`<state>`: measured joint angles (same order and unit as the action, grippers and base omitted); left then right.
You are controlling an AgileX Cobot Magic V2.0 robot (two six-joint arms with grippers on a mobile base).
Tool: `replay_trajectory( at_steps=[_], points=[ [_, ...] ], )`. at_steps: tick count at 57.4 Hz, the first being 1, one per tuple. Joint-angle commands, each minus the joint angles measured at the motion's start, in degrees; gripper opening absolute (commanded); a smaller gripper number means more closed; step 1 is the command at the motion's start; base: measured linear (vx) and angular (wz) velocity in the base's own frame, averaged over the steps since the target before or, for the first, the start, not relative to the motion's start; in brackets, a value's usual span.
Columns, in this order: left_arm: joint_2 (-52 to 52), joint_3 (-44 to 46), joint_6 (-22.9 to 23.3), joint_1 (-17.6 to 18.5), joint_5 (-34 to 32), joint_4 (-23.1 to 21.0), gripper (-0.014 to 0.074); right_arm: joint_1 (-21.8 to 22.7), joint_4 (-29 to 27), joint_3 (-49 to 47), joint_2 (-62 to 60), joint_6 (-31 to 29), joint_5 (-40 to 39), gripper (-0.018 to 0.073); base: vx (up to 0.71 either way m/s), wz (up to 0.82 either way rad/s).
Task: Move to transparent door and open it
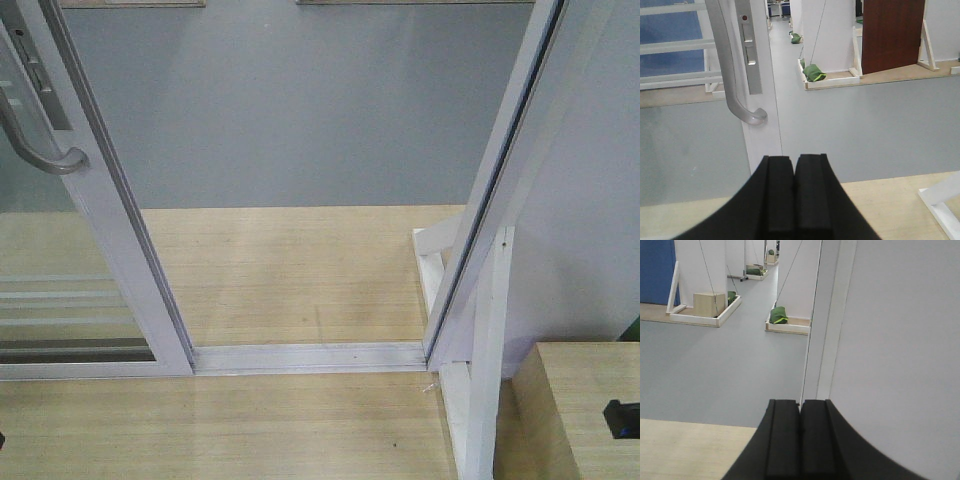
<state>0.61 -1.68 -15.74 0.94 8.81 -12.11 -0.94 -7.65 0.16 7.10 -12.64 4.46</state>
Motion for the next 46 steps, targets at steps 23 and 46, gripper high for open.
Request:
replay_trajectory(
  at_steps=[23, 46],
  points=[
    [0.86, -0.97, 0.47, 0.3, -5.11, -0.69, -0.0003, 0.43, -1.61, 1.8, -7.03, 0.07, -1.78, -0.0001, 0.0, 0.0],
    [0.86, -0.97, 0.47, 0.3, -5.06, -0.69, -0.0003, 0.43, -1.68, 1.8, -8.63, 0.02, -1.94, -0.0001, 0.0, 0.0]
  ],
)
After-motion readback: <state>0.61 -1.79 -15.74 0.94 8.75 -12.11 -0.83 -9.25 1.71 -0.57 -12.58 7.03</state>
